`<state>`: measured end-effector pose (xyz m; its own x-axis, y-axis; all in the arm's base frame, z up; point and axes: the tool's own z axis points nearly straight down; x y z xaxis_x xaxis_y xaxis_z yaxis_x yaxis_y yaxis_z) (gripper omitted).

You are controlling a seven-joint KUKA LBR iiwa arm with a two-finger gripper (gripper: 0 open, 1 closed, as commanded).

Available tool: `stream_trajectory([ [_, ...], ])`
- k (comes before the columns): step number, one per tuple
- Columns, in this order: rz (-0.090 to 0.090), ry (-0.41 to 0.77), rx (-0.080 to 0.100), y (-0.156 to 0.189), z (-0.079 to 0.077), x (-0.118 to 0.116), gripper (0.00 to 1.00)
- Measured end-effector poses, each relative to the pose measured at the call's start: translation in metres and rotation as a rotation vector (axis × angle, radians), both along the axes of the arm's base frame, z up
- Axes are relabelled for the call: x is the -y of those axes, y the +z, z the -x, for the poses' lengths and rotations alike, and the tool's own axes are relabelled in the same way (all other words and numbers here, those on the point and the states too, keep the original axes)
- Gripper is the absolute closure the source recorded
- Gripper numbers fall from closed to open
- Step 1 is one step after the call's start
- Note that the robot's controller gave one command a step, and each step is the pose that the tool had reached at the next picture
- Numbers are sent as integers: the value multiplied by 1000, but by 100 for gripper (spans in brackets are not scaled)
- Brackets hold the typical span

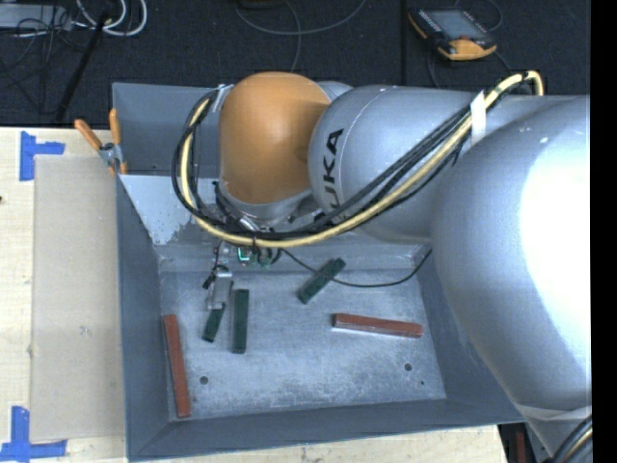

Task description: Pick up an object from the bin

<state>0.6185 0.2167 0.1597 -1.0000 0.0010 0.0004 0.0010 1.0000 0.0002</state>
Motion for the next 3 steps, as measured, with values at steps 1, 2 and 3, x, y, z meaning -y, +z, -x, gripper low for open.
stream_trajectory([
  [1, 1, 219, -5, -80, 69, 37, 0],
  [2, 3, 298, 4, -90, 26, 98, 0],
  [3, -1, 299, 0, -90, 28, 94, 100],
])
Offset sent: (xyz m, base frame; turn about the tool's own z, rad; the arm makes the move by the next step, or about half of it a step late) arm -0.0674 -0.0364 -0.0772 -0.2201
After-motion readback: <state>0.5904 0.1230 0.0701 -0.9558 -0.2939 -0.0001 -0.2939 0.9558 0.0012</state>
